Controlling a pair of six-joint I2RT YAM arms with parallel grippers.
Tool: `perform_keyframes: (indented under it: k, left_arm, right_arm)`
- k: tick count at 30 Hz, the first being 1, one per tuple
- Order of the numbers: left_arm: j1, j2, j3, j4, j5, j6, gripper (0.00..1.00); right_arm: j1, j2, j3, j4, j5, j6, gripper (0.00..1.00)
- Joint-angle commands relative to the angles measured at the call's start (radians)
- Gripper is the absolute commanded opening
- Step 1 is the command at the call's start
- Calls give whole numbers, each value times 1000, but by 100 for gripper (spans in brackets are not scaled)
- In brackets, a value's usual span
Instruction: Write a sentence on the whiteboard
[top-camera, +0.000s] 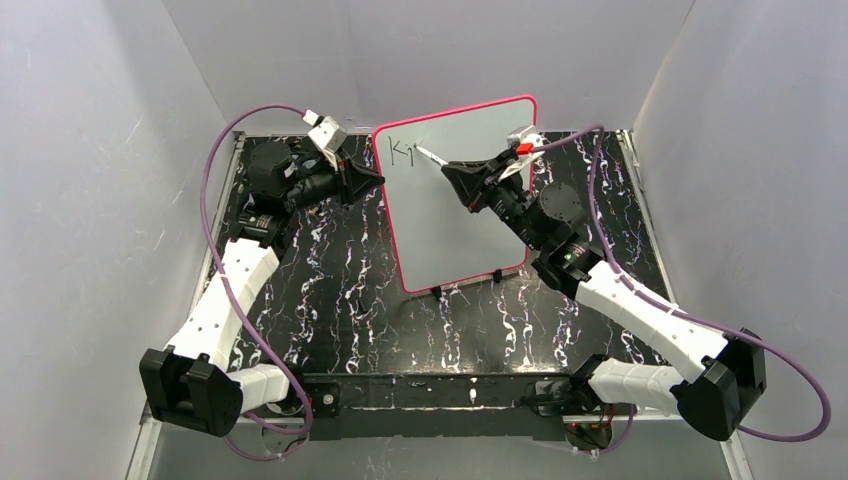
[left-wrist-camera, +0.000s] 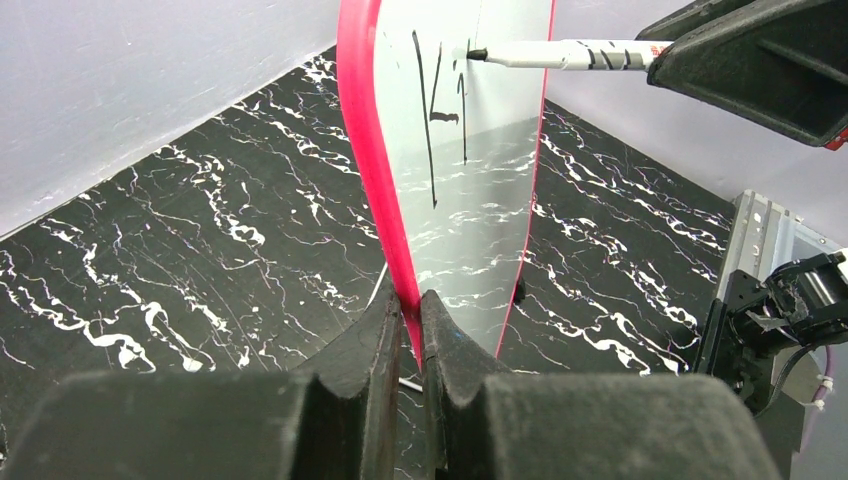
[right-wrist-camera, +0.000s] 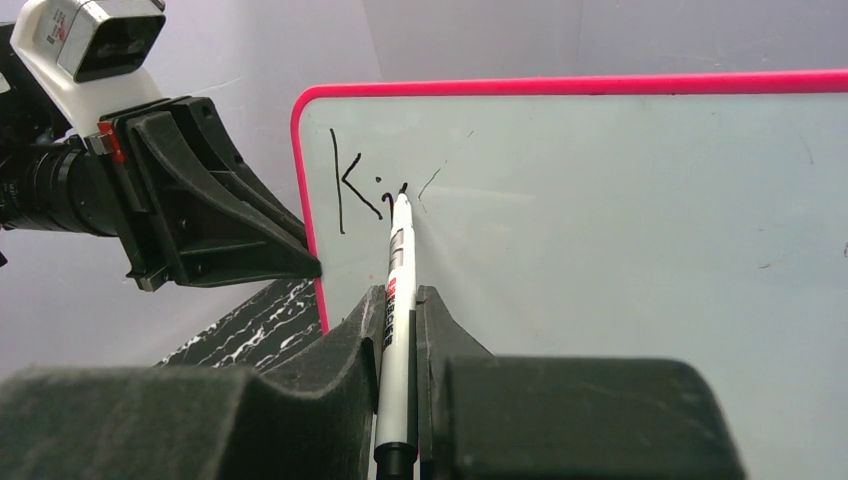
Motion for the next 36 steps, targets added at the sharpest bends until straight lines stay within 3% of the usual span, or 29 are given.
perform_keyframes:
  k: [1, 12, 24, 36]
  left_arm:
    - [-11, -12, -12, -25, 33, 17, 0]
    - [-10, -13, -11, -26, 33, 17, 0]
    - [-11, -14, -13, -26, 36, 17, 0]
    - [-10, -12, -13, -26, 39, 19, 0]
  right_arm:
    - [-5, -9, 0, -18, 42, -25, 1]
    - [-4, -37, -62, -65, 24, 4, 1]
    - [-5, -14, -44, 83, 24, 14, 1]
    - [-5, 4, -10, 106, 46, -16, 1]
